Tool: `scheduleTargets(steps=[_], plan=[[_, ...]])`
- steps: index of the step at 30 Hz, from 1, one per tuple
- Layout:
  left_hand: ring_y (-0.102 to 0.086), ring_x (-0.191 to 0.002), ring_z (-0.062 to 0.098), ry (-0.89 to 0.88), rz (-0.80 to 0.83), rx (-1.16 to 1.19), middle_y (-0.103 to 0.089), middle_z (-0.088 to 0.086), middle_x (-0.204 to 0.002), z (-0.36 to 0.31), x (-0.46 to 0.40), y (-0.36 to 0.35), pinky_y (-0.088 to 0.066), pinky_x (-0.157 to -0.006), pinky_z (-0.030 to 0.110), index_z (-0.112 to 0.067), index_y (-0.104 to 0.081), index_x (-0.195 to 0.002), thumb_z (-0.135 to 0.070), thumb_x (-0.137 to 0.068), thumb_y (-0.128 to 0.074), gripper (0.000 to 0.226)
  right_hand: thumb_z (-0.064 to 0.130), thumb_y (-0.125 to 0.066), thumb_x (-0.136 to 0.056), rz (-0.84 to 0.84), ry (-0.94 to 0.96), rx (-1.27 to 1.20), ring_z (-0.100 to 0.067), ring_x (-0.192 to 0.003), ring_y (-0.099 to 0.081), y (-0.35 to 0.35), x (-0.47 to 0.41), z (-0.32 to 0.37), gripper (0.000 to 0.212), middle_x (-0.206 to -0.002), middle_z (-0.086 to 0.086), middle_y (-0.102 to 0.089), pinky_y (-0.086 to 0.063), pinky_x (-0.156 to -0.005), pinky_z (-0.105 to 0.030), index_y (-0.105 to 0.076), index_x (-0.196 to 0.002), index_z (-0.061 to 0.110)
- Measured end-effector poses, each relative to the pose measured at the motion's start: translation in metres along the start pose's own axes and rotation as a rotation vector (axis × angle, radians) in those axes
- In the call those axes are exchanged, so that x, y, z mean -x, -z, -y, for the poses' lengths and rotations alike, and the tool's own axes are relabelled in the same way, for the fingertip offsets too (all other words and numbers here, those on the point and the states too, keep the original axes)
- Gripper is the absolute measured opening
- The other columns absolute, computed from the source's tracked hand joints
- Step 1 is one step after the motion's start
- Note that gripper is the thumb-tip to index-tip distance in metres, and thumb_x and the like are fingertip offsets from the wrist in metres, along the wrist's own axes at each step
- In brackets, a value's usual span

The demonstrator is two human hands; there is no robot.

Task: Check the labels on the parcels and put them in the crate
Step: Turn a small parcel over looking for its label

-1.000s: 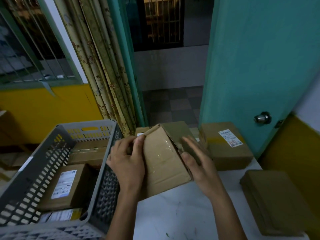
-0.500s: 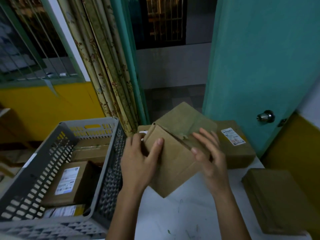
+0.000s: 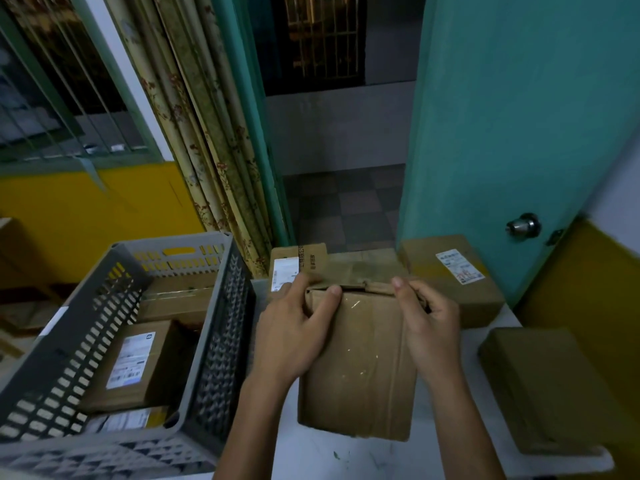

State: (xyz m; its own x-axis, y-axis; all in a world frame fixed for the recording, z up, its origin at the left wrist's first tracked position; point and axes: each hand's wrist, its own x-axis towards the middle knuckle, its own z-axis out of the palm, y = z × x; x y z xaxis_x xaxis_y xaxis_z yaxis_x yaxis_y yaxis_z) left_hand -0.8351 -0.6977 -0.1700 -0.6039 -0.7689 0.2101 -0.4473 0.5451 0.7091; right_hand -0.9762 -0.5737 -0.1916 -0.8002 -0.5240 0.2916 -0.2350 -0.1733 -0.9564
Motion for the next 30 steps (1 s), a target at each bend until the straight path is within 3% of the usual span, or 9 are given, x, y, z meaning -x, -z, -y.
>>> scheduleTargets(steps=[2,4,9,13,16,20,23,26,30], plan=[[-0.060,-0.099,0.005,0.002,-0.032,-0.012,-0.062,-0.016,-0.110,0.000,-0.001,-0.001,-0.051,-0.083,0.031,-0.041,-0.062,-0.117,-0.077,-0.086,-0.037,0.054,0.020,-0.063,-0.100,-0.004,-0.020,-0.012,-0.009,-0.064,-0.050,-0.001,0.003,-0.002,0.031,-0.062,0.008,-0.054,-0.039,-0.060,-0.022,-0.065,-0.069,0.020],[-0.057,-0.092,-0.001,0.010,-0.093,0.037,-0.059,-0.018,-0.100,0.000,0.000,-0.002,-0.046,-0.076,0.024,-0.037,-0.066,-0.101,-0.072,-0.088,-0.046,0.042,0.023,-0.063,-0.100,-0.013,-0.023,-0.019,-0.016,-0.066,-0.051,-0.003,0.004,-0.004,0.031,-0.063,-0.005,-0.055,-0.039,-0.062,-0.029,-0.066,-0.070,0.015],[-0.058,-0.083,0.001,0.004,-0.214,0.166,-0.063,-0.011,-0.085,0.000,0.003,-0.009,-0.044,-0.069,0.023,-0.027,-0.066,-0.082,-0.041,-0.095,-0.065,0.019,0.025,-0.066,-0.098,-0.001,-0.042,-0.051,-0.025,-0.070,-0.058,-0.008,0.007,-0.009,0.024,-0.072,-0.011,-0.064,-0.044,-0.066,-0.035,-0.074,-0.077,0.016],[-0.062,-0.087,0.004,-0.078,-0.347,0.198,-0.066,-0.014,-0.086,0.005,0.013,-0.014,-0.048,-0.072,0.020,-0.024,-0.070,-0.088,-0.035,-0.097,-0.064,0.015,0.032,-0.065,-0.093,-0.041,-0.027,-0.069,-0.018,-0.087,-0.069,-0.013,0.015,-0.008,0.016,-0.087,-0.005,-0.074,-0.053,-0.075,-0.027,-0.078,-0.090,0.024],[-0.066,-0.091,0.008,-0.110,-0.443,0.285,-0.069,-0.013,-0.090,0.012,0.017,-0.016,-0.054,-0.074,0.031,-0.019,-0.074,-0.092,-0.037,-0.095,-0.063,0.021,0.026,-0.067,-0.097,-0.039,0.033,-0.039,-0.012,-0.094,-0.069,-0.017,0.019,-0.007,0.010,-0.093,0.001,-0.075,-0.052,-0.079,-0.018,-0.077,-0.097,0.026],[-0.068,-0.094,0.012,-0.148,-0.480,0.325,-0.071,-0.009,-0.095,0.016,0.019,-0.011,-0.056,-0.077,0.040,-0.017,-0.075,-0.093,-0.034,-0.095,-0.063,0.021,0.034,-0.061,-0.094,-0.069,0.132,-0.032,-0.015,-0.101,-0.069,-0.026,0.021,-0.003,0.013,-0.097,0.006,-0.075,-0.053,-0.086,-0.021,-0.074,-0.098,0.034],[-0.067,-0.105,0.009,-0.212,-0.416,0.351,-0.071,-0.015,-0.106,0.018,0.017,0.002,-0.055,-0.089,0.034,-0.023,-0.073,-0.100,-0.036,-0.095,-0.060,0.018,0.031,-0.063,-0.097,-0.124,0.143,-0.043,-0.011,-0.097,-0.069,-0.033,0.024,0.001,0.011,-0.094,0.009,-0.075,-0.052,-0.084,-0.020,-0.074,-0.097,0.035],[-0.060,-0.123,0.008,-0.193,-0.230,0.384,-0.067,-0.017,-0.125,0.022,0.016,0.018,-0.051,-0.101,0.032,-0.028,-0.071,-0.119,-0.043,-0.092,-0.062,0.033,0.028,-0.064,-0.096,-0.208,0.047,-0.122,0.002,-0.081,-0.065,-0.039,0.027,0.005,0.013,-0.079,0.017,-0.072,-0.049,-0.074,-0.016,-0.074,-0.089,0.026],[-0.056,-0.128,0.004,-0.103,0.064,0.551,-0.063,-0.018,-0.136,0.034,0.018,0.046,-0.047,-0.103,0.034,-0.035,-0.063,-0.135,-0.057,-0.089,-0.057,0.052,0.036,-0.065,-0.096,-0.321,-0.123,-0.221,-0.019,-0.080,-0.063,-0.042,0.031,0.012,0.028,-0.075,-0.002,-0.068,-0.051,-0.077,-0.037,-0.077,-0.075,0.023]])
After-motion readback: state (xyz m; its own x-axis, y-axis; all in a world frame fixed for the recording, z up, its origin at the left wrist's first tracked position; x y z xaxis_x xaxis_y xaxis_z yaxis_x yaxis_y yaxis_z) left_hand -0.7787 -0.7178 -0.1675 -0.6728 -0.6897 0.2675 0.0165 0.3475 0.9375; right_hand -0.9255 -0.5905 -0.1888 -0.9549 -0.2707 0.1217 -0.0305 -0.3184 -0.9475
